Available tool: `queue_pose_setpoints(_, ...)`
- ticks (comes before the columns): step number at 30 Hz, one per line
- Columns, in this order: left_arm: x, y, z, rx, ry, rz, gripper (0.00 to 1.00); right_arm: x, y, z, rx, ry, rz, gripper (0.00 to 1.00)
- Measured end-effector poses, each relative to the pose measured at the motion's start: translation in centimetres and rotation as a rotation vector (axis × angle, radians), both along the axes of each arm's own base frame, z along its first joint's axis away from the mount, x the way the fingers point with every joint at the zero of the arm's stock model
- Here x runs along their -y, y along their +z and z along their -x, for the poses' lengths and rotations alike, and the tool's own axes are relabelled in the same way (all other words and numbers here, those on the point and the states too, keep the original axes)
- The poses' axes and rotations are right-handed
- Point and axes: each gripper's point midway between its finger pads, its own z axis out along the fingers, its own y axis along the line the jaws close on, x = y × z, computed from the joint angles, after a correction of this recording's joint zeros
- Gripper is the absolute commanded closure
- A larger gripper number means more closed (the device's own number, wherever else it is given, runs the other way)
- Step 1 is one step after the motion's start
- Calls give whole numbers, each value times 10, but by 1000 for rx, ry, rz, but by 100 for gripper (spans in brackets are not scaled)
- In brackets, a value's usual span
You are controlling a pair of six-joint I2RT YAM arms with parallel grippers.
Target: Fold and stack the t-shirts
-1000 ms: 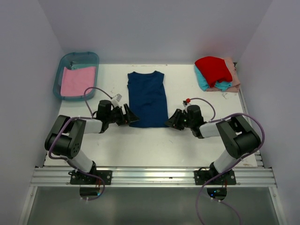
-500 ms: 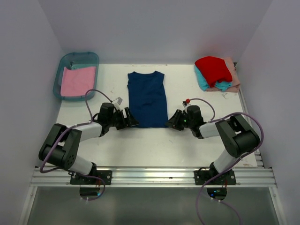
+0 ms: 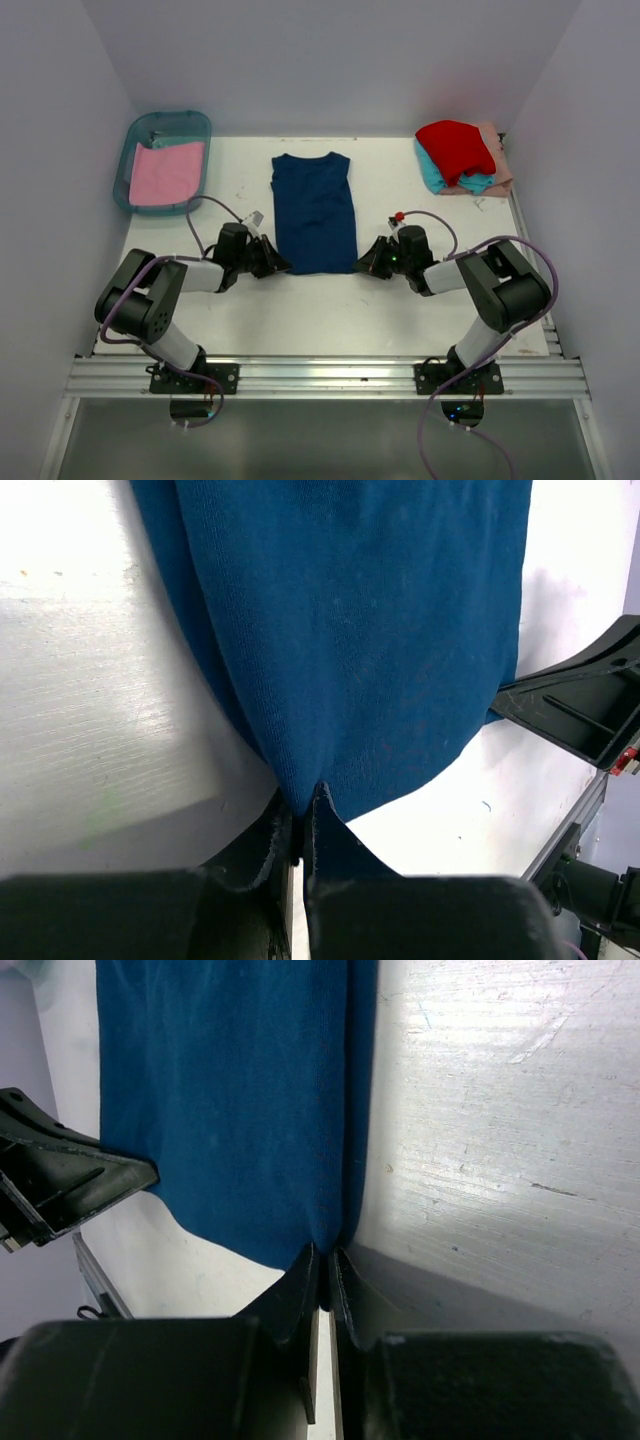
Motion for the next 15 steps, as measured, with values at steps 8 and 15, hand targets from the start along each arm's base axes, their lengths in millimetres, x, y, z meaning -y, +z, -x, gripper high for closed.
queue_pose_setpoints(8,3,0,3,24,-20,25,100,0,1,3,6,11,-5,100)
queue_pose_setpoints(15,9,5,42,20,-89,40,100,9,26,37,50,69,16,100)
